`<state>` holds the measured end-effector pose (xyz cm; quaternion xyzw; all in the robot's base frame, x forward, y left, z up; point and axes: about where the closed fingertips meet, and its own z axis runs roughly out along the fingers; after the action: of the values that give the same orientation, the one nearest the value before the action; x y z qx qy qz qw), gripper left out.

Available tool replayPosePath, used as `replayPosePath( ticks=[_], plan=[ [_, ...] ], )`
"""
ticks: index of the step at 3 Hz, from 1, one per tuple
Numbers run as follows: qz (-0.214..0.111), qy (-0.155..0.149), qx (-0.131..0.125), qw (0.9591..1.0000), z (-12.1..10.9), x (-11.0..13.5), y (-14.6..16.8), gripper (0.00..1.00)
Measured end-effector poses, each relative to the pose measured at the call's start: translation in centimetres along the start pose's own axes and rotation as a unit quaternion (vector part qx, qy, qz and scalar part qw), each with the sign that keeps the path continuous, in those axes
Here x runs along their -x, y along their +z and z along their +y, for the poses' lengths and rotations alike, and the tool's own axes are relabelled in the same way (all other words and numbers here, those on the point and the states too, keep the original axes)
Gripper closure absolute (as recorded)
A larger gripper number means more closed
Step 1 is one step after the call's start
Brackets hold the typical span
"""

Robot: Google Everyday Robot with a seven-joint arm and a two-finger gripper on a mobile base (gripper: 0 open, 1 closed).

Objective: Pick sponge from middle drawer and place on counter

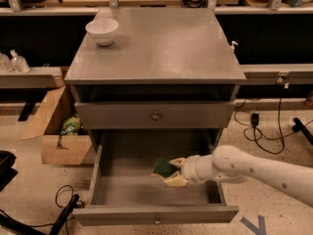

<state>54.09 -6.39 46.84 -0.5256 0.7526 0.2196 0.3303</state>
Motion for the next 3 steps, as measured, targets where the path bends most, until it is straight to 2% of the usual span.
replayPosePath(
  ticks=[1, 2, 3],
  plan=[
    [-0.032, -0.025, -0.034, 0.9986, -4.0, 3.1, -10.2, 1.00],
    [-0.024, -0.046, -0.058, 0.9970, -7.7, 5.7, -19.2, 1.00],
    [0.007, -0.070, -0.072, 0.9949, -10.7, 8.8, -27.7, 1.00]
  ],
)
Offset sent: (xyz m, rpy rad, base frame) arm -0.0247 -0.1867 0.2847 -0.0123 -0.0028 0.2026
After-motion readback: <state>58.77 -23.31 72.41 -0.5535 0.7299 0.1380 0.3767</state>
